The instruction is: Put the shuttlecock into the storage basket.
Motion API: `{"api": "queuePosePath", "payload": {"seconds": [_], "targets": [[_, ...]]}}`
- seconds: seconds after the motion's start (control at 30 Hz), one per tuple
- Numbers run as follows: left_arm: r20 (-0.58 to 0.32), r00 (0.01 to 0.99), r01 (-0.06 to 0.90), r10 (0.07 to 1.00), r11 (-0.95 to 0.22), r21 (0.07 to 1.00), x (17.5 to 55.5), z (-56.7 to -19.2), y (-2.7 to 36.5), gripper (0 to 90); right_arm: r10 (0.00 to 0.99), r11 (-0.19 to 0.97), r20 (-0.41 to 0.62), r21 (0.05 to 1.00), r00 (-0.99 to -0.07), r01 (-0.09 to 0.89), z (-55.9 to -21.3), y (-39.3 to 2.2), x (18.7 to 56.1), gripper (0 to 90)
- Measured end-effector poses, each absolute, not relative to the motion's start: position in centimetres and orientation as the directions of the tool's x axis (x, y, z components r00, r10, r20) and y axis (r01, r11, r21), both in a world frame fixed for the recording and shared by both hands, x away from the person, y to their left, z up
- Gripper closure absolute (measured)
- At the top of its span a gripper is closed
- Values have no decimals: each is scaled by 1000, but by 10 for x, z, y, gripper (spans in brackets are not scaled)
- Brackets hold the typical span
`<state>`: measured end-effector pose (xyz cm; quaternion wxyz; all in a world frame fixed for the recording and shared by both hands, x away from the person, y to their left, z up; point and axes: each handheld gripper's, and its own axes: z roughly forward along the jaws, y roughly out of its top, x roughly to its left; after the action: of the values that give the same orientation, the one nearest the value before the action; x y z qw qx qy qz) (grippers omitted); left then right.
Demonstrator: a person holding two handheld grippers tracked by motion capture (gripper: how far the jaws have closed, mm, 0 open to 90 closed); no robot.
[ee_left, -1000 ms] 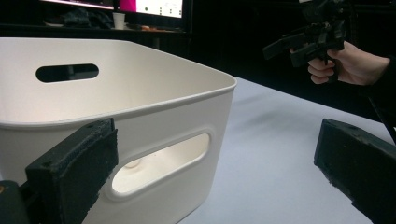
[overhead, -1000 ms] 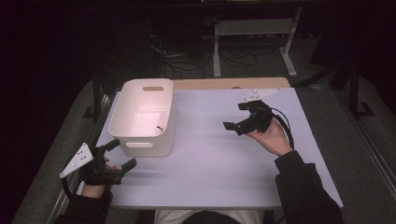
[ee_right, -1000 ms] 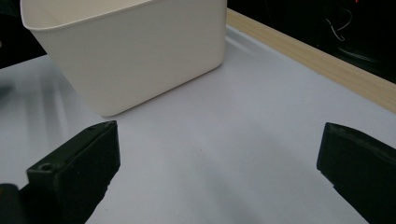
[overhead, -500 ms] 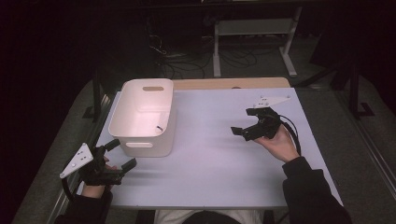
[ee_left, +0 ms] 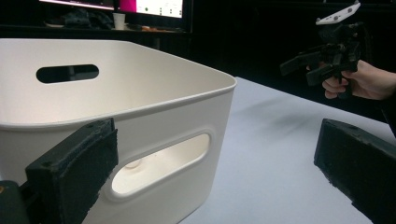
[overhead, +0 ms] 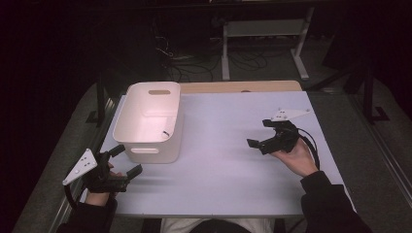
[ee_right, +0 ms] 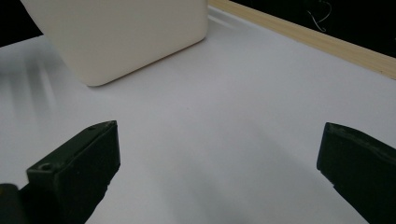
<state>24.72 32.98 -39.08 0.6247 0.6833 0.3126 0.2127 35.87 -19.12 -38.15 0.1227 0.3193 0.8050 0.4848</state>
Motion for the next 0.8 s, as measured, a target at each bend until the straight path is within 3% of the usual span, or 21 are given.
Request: {"api": "queuePosePath", "payload": {"seconds": [0.8], "targets": [[-92, 717, 154, 691, -29, 988, 247, -391, 329, 0, 696, 264, 120, 874, -708, 409, -405, -231, 331, 0]]}}
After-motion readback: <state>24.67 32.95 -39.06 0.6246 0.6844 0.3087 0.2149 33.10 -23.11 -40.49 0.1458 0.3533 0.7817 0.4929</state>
